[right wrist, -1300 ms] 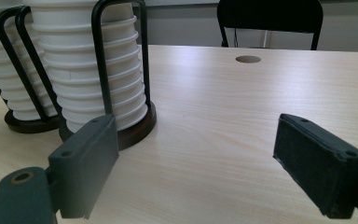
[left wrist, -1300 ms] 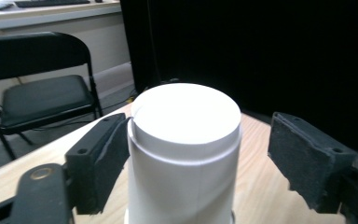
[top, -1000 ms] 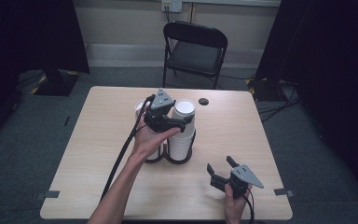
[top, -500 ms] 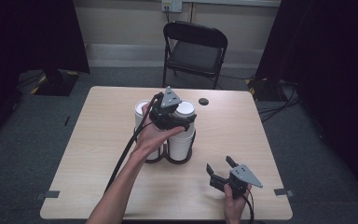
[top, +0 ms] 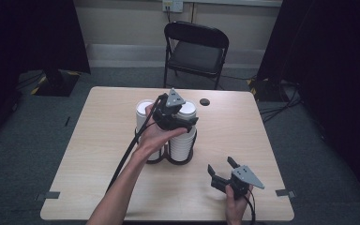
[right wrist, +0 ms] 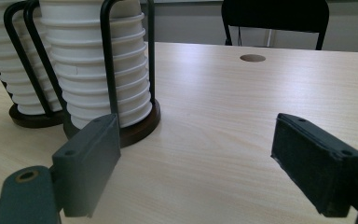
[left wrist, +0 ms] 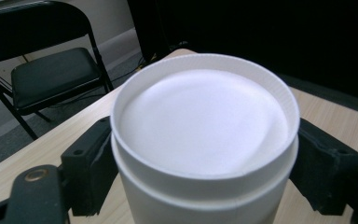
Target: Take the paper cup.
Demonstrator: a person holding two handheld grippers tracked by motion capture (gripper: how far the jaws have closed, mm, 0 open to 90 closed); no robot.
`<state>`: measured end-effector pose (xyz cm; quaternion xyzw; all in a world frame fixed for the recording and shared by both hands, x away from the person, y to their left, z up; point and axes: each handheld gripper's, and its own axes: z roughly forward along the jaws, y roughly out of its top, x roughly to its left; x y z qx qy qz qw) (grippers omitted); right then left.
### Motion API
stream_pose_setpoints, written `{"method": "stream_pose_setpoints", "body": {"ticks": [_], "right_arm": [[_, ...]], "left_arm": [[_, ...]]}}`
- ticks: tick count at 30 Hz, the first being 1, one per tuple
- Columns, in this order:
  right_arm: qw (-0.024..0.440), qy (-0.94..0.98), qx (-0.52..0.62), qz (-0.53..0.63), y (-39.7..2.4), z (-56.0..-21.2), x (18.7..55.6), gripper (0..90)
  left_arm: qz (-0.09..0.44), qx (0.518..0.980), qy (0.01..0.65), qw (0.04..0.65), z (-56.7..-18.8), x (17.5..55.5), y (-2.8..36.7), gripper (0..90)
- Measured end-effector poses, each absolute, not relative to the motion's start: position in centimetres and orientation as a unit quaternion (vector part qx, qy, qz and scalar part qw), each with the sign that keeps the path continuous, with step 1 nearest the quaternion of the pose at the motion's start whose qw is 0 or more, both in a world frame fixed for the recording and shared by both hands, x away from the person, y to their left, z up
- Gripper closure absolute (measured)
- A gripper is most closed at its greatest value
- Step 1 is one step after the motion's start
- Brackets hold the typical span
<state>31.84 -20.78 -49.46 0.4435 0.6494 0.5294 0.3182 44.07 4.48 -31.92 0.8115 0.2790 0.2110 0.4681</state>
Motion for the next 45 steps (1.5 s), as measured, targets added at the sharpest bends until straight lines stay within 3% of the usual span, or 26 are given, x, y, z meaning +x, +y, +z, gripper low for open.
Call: {"method": "stream_pose_setpoints", "body": {"ticks": [20, 45], "right_arm": [[0.318, 0.648, 0.442, 0.532, -20.9, -49.5, 31.8, 14.8], [0.316, 0.649, 0.443, 0.532, -20.8, -49.5, 31.9, 14.7]], "left_arm": [[0.202, 0.809, 0.284, 0.474, -31.8, 44.1, 4.7, 20.9], [0.227, 0.762, 0.275, 0.541, -30.3, 42.9, 5.8, 21.2]]}}
